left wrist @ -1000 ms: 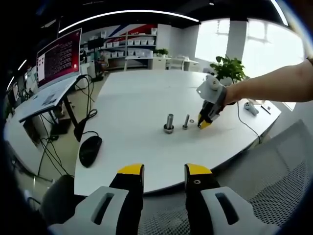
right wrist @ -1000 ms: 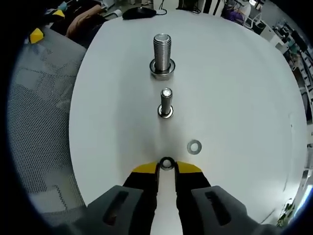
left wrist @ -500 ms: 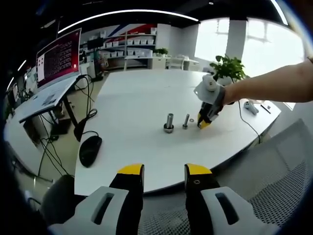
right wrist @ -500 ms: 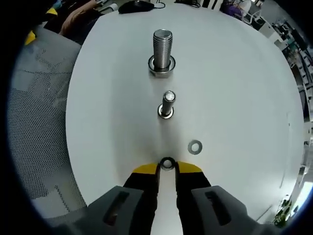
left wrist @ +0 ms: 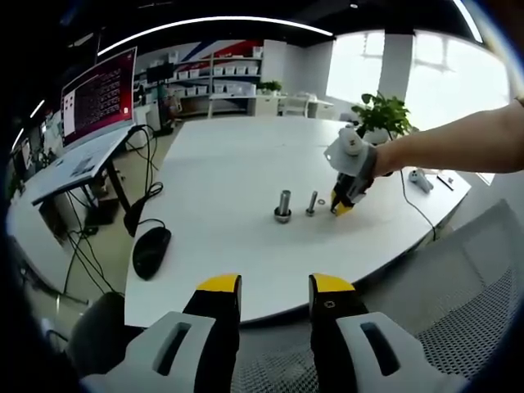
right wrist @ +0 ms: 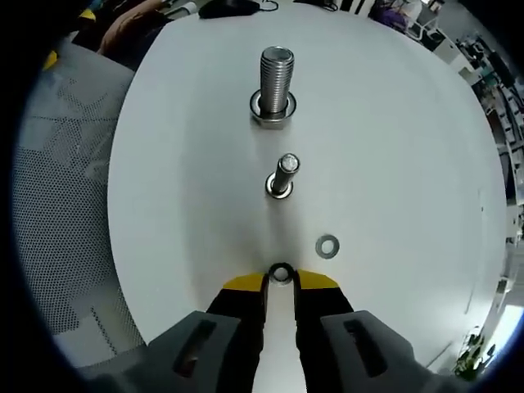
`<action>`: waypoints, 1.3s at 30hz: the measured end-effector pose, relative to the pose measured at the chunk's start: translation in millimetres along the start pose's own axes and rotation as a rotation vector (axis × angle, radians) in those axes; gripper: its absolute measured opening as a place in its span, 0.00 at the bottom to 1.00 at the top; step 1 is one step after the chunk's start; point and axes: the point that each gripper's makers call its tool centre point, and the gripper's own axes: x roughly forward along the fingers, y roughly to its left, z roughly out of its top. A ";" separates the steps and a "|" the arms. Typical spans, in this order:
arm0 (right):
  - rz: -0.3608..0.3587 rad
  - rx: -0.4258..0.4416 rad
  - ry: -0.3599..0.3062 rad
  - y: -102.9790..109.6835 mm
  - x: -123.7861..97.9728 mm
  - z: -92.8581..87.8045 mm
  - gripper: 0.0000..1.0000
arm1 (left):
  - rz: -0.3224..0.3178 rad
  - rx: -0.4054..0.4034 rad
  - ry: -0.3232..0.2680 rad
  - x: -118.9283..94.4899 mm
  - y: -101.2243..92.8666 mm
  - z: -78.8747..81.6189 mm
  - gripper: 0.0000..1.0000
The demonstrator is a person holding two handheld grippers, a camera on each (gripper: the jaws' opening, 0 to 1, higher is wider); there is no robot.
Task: Place the washer onto the threaded stud by aligning its center hole with the stud, sliding it down to the base, and recovering from edge contact or off-axis alignment until the washer reaches the visible bottom stop.
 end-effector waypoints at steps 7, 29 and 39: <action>0.002 -0.003 0.044 0.0 1.1 0.6 0.15 | 0.001 -0.002 -0.002 -0.7 -1.2 0.9 0.31; 0.031 0.000 0.072 1.2 1.1 -0.7 0.15 | 0.001 -0.003 0.000 -0.4 -0.8 1.2 0.31; 0.012 0.039 0.035 2.2 -0.6 -0.8 0.15 | 0.002 -0.005 -0.002 -0.4 -0.9 1.2 0.31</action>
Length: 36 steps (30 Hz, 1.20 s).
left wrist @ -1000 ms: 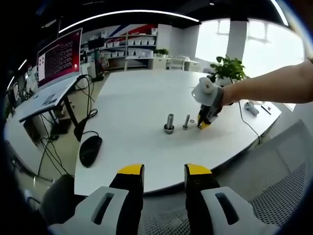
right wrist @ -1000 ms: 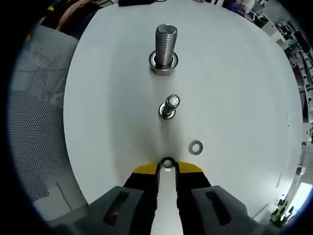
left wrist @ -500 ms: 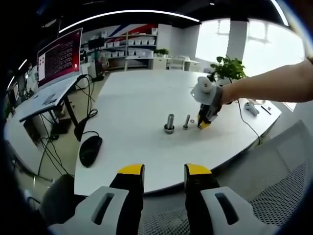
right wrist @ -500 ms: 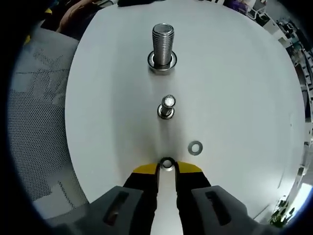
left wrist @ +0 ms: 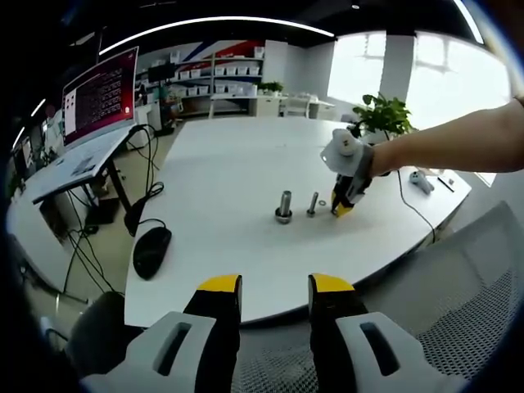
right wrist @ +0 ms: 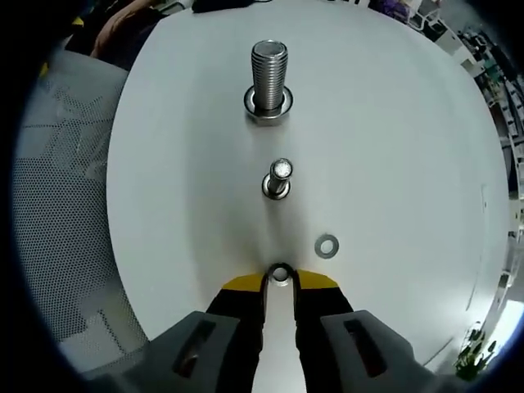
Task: Place the washer onto the threaded stud by aligning its center hole with the stud, sliding it down to the base, and recovering from edge contact or off-axis alignment until the washer reaches the visible bottom stop.
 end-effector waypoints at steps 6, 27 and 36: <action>-0.003 0.009 -0.002 0.1 1.0 1.1 0.15 | 0.002 0.001 0.001 0.2 0.7 -0.7 0.31; 0.032 0.072 -0.124 -13.3 -47.1 19.0 0.14 | 0.000 -0.001 -0.005 0.4 1.2 0.1 0.31; 0.018 0.006 -0.184 -18.7 -65.0 39.0 0.14 | -0.001 -0.002 -0.005 0.3 1.1 0.0 0.31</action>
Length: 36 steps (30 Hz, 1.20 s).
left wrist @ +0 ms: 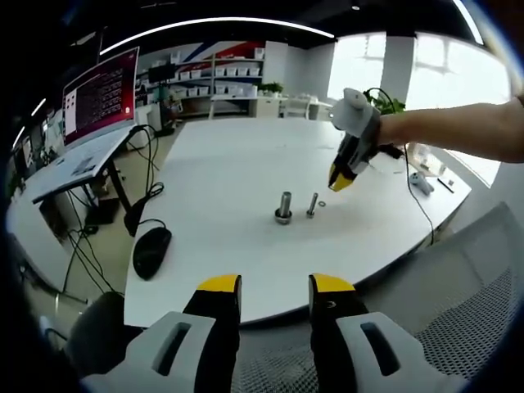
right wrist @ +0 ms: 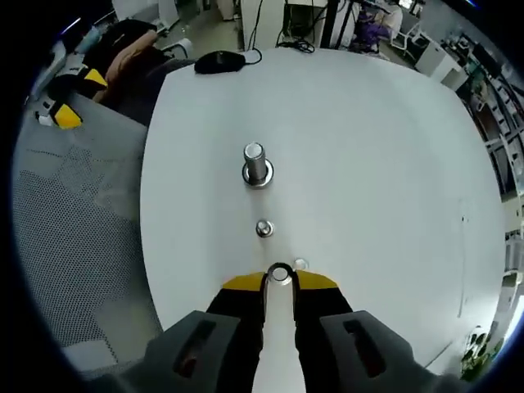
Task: Place the washer onto the threaded stud by aligning its center hole with the stud, sliding it down to the base, and recovering from edge contact or off-axis alignment until the washer reaches the visible bottom stop.
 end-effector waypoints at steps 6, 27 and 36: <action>0.023 -0.085 -0.026 10.7 2.6 24.1 0.14 | 0.000 0.000 -0.001 0.0 -0.2 -0.2 0.31; 0.036 -0.177 0.059 20.0 28.2 25.1 0.14 | 0.001 0.000 0.000 0.0 -0.4 -0.1 0.31; 0.051 -0.168 0.084 21.1 51.0 21.0 0.14 | 0.001 -0.001 0.001 0.2 0.5 -0.4 0.31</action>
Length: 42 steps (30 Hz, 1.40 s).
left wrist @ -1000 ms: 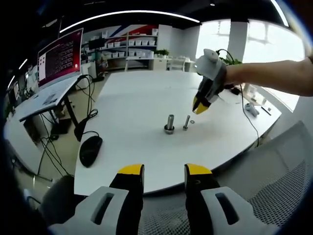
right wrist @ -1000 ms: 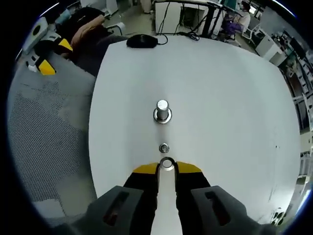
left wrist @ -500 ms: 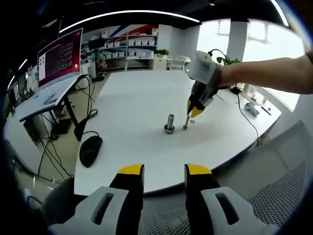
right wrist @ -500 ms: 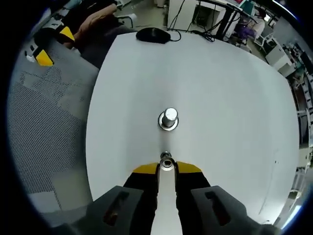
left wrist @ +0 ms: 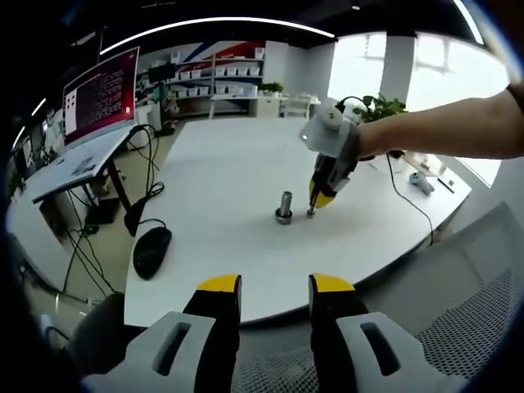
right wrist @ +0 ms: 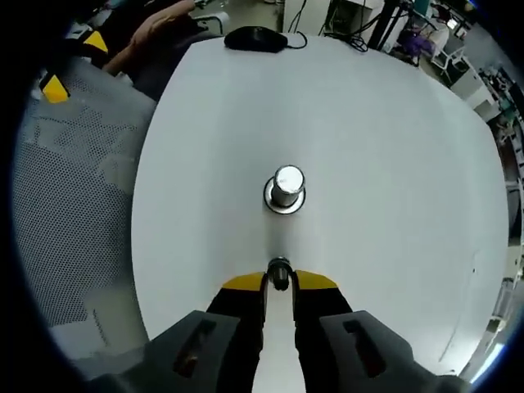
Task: Place the washer onto the threaded stud by aligning its center hole with the stud, sliding it down to the base, and recovering from edge contact or off-axis alignment until the washer reaches the visible bottom stop.
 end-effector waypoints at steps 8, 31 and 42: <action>0.030 0.018 0.013 0.9 12.0 -2.4 0.15 | 0.001 -0.001 0.000 -0.1 -0.5 0.2 0.31; 0.026 0.163 0.015 5.1 9.9 -47.5 0.26 | -0.003 0.002 0.001 -0.3 -0.7 -0.2 0.31; -0.040 0.225 0.062 -6.4 9.5 -84.6 0.31 | -0.004 0.003 0.001 -0.5 -1.0 0.0 0.31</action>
